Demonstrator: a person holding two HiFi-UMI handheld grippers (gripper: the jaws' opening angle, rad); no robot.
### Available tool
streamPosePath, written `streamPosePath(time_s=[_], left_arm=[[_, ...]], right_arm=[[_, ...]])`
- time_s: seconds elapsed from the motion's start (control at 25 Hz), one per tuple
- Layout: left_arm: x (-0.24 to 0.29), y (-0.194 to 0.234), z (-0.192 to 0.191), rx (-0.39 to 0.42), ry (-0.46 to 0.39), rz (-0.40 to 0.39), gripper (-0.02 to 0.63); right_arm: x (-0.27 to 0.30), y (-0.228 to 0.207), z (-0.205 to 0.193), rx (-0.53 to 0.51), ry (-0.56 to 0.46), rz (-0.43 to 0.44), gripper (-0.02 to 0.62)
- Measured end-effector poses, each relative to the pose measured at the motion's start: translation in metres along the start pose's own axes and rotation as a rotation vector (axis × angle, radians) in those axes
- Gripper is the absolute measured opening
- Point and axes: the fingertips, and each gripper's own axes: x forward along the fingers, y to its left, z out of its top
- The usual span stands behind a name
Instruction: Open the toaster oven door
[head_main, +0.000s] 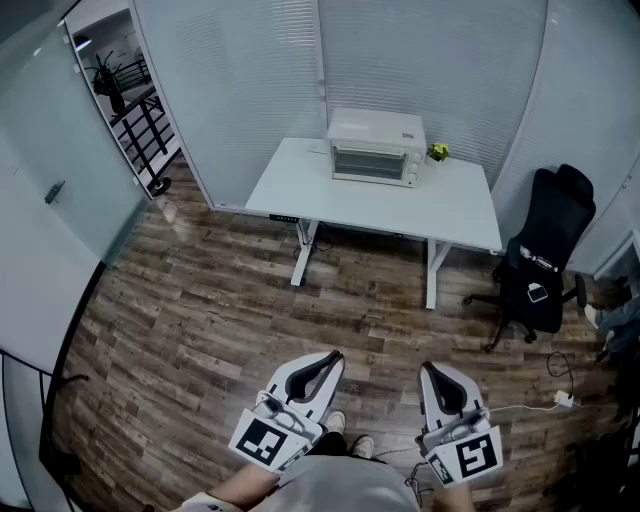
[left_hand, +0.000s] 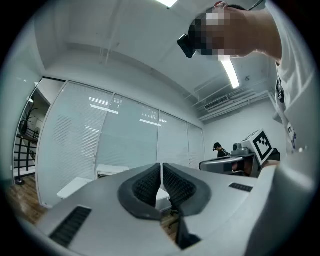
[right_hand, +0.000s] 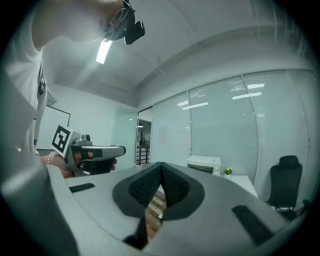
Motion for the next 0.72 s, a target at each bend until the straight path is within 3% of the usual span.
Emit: streamPosePath(time_s=[0.72], left_arm=[[0.014, 0.07, 0.005, -0.016, -0.024, -0.044, 0.031]], right_arm=[[0.078, -0.005, 0.007, -0.009, -0.014, -0.04, 0.008]])
